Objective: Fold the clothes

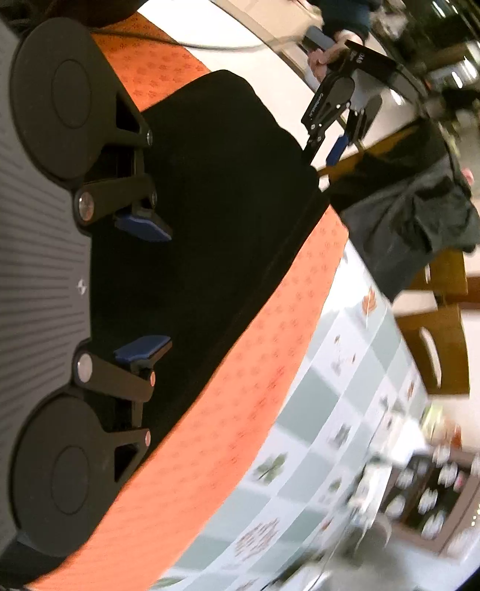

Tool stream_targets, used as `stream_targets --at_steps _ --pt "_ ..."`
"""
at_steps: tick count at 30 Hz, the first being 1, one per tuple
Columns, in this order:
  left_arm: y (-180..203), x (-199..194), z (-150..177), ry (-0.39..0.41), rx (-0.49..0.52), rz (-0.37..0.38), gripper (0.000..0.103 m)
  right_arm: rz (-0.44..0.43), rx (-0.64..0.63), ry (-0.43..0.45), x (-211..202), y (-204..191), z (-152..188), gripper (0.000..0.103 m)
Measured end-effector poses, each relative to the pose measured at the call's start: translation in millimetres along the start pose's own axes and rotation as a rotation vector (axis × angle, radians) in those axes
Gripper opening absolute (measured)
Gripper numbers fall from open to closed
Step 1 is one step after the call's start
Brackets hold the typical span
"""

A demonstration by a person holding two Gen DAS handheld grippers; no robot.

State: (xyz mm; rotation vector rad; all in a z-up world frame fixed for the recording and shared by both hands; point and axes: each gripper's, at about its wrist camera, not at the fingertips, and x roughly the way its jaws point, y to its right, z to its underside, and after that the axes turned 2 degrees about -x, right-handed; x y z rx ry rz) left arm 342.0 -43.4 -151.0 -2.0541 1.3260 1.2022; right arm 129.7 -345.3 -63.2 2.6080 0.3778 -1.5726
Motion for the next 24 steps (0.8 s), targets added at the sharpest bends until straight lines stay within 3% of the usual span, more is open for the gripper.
stream_targets --at_steps 8,14,20,23,24 --pt "-27.2 16.4 -14.4 -0.017 0.023 0.158 0.055 -0.142 -0.085 -0.086 62.4 31.3 -54.3 0.042" --pt "-51.4 27.3 -13.1 -0.065 -0.048 0.313 0.054 -0.233 -0.130 -0.169 104.7 44.3 -78.3 0.041" --pt "-70.2 41.5 -5.7 -0.098 -0.186 0.425 0.054 -0.274 -0.172 -0.239 132.5 46.3 -84.6 0.041" --pt "-70.7 37.7 -2.7 -0.076 -0.207 0.423 0.045 -0.262 -0.184 -0.246 137.6 45.4 -83.6 0.021" --pt "-70.3 34.7 -2.0 -0.065 -0.210 0.415 0.037 -0.271 -0.181 -0.244 136.3 45.5 -83.6 0.007"
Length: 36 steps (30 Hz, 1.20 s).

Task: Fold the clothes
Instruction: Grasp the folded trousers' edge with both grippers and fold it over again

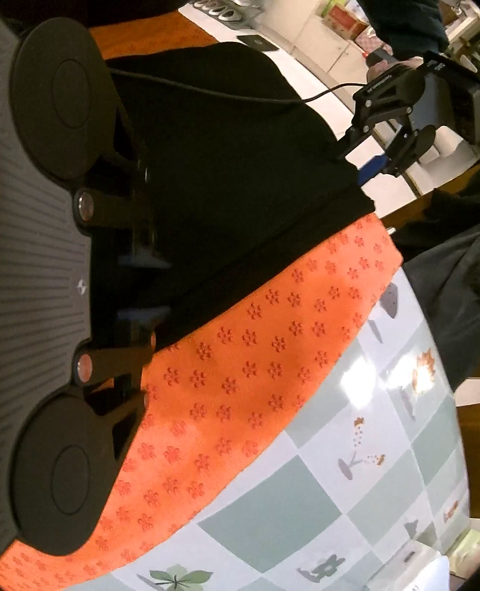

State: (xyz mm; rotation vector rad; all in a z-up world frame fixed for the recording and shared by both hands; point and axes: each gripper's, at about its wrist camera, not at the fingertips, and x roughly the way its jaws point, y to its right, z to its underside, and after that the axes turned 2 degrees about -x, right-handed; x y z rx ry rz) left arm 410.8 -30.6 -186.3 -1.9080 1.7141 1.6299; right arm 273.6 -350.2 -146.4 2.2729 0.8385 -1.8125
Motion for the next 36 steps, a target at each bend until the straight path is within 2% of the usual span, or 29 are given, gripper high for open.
stream_targets --at_steps 1,2,3,6,11,15,17,18,19,21,23,26,30,36 --pt "1.9 -3.9 1.2 0.011 -0.002 -0.003 0.023 -0.001 0.003 0.003 -2.1 -1.3 0.4 0.007" --pt "4.2 -8.0 2.4 0.024 -0.003 -0.006 0.018 0.014 -0.008 0.015 -5.4 -4.2 1.2 0.006" --pt "9.0 -12.8 3.2 0.043 0.004 -0.009 0.014 0.025 -0.011 0.030 -9.8 -7.4 2.8 0.006" --pt "23.3 -29.3 2.1 0.116 0.043 -0.030 0.013 0.068 -0.015 0.086 -29.8 -16.2 8.0 0.005" --pt "25.3 -33.9 -12.9 0.176 0.019 -0.069 0.014 0.141 0.021 0.170 -60.4 -13.7 9.5 0.005" --pt "26.9 -8.7 -20.2 0.142 0.028 -0.210 0.023 0.206 0.008 0.114 -33.6 -7.5 0.8 0.006" --pt "27.3 -9.5 -18.9 0.156 0.014 -0.243 0.031 0.256 -0.007 0.070 -12.2 -8.9 -1.0 0.007" --pt "27.2 -12.5 -17.2 0.171 0.001 -0.256 0.036 0.279 -0.011 0.065 -7.6 -10.5 -0.3 0.011" --pt "25.7 -20.9 -13.3 0.200 -0.025 -0.262 0.044 0.311 -0.014 0.073 -5.1 -13.9 0.4 0.025" --pt "21.8 -38.6 -2.2 0.248 -0.091 -0.269 0.048 0.364 0.002 0.095 -7.7 -21.2 2.5 0.036" --pt "20.8 -53.6 9.6 0.283 -0.152 -0.293 0.048 0.391 0.031 0.123 -16.4 -27.3 6.0 0.037" --pt "24.9 -75.2 33.3 0.336 -0.236 -0.315 0.048 0.369 0.100 0.194 -35.8 -37.5 12.2 0.039" --pt "30.5 -91.6 71.5 0.355 -0.347 -0.331 0.048 0.340 0.156 0.272 -60.0 -60.7 25.9 0.046" --pt "37.0 -91.9 131.6 0.356 -0.577 -0.267 0.048 0.338 0.222 0.310 -85.3 -105.3 52.6 0.048"
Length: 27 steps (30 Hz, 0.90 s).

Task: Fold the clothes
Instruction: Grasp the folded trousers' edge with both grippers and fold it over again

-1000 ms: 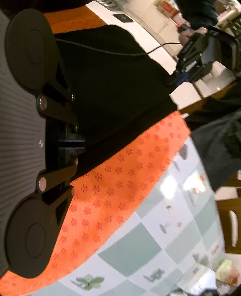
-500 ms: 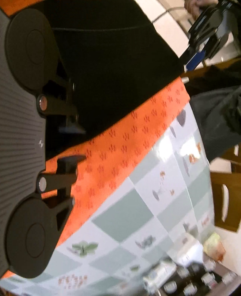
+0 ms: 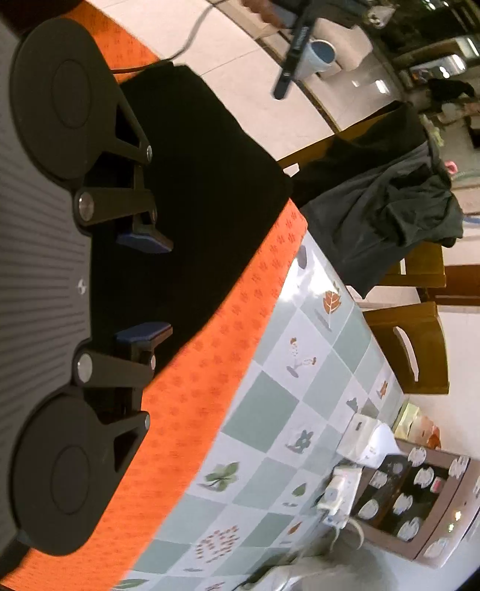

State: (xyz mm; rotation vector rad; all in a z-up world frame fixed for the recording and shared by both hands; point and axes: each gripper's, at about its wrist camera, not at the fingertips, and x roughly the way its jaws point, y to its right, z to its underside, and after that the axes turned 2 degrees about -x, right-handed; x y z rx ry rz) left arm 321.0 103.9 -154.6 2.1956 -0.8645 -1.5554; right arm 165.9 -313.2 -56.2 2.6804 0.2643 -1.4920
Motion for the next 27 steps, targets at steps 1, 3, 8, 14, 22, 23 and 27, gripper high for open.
stream_targets --at_steps 1,3,8,14,22,23,27 --pt "-4.1 -0.6 8.1 -0.005 -0.046 0.009 0.048 -0.001 0.013 0.002 -7.0 -4.2 5.7 0.048" --pt "-12.9 -0.9 25.5 -0.019 -0.144 0.034 0.048 0.003 0.039 0.009 -18.4 -10.7 16.7 0.048" --pt "-31.2 5.4 64.4 -0.055 -0.372 0.077 0.048 0.020 0.112 0.031 -44.8 -23.3 45.6 0.049" --pt "-41.7 17.6 96.9 -0.077 -0.554 0.138 0.048 0.044 0.196 0.061 -69.3 -33.3 80.0 0.051" --pt "-43.9 25.2 117.9 -0.060 -0.669 0.180 0.055 0.073 0.286 0.090 -89.3 -44.7 114.0 0.051" --pt "-45.1 26.5 120.0 -0.052 -0.687 0.187 0.055 0.076 0.295 0.090 -90.8 -46.5 118.0 0.051" --pt "-40.0 21.5 122.9 0.028 -0.715 0.170 0.012 0.089 0.320 0.087 -95.3 -54.2 132.0 0.051"
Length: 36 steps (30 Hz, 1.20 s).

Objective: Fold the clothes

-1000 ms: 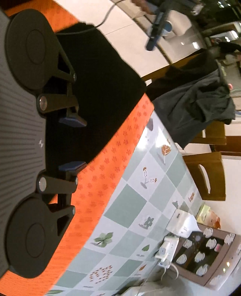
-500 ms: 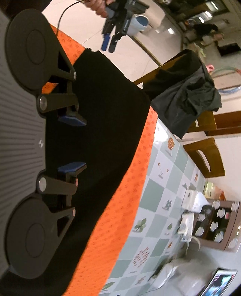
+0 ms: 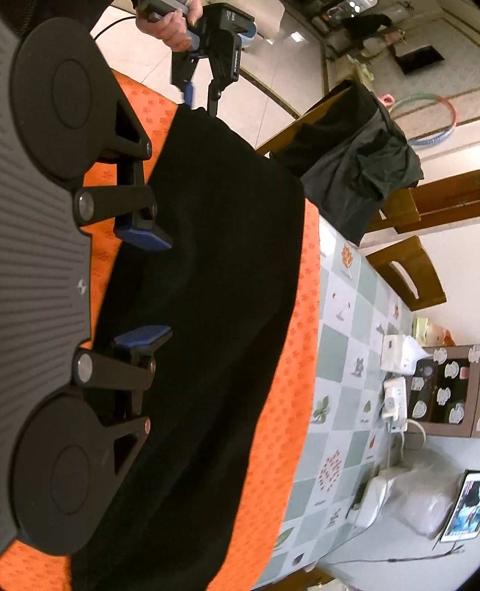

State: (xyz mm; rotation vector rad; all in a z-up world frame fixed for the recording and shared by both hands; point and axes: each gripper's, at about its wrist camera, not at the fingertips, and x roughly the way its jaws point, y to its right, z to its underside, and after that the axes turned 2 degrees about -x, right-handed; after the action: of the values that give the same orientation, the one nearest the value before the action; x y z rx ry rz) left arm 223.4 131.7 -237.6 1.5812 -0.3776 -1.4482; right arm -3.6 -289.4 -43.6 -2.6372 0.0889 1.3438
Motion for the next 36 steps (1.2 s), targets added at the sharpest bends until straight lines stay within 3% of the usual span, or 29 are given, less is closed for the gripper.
stream_targets --at_steps 1,5,9,14,16,22,28,33,36 --pt "5.1 -3.7 1.7 0.026 0.013 -0.016 0.007 0.005 0.002 -0.002 -1.4 -0.9 3.7 0.051" --pt "29.7 -24.0 9.4 0.103 0.082 -0.057 0.006 0.025 0.020 -0.005 -8.1 -1.4 15.7 0.051" --pt "43.4 -36.0 16.0 0.116 0.156 -0.101 0.006 0.044 0.046 0.006 -16.6 0.4 27.7 0.051" --pt "43.3 -19.7 13.4 0.116 0.277 -0.258 0.010 0.086 0.049 -0.010 -12.2 2.6 42.1 0.051" --pt "50.4 -27.4 15.4 0.137 0.333 -0.260 0.022 0.113 0.039 -0.029 -8.9 3.5 48.8 0.051" --pt "75.0 -44.5 32.6 0.156 0.487 -0.260 0.033 0.170 0.080 -0.043 -8.3 18.9 71.9 0.051" --pt "104.2 -35.7 81.5 0.089 0.674 -0.238 0.044 0.247 0.124 -0.020 -19.7 52.4 93.3 0.052" --pt "130.7 -12.7 141.9 0.021 0.864 -0.218 0.056 0.317 0.201 0.016 -40.9 107.6 107.3 0.057" --pt "145.0 5.7 182.9 -0.005 0.970 -0.233 0.056 0.348 0.238 0.038 -55.4 149.1 114.2 0.057"
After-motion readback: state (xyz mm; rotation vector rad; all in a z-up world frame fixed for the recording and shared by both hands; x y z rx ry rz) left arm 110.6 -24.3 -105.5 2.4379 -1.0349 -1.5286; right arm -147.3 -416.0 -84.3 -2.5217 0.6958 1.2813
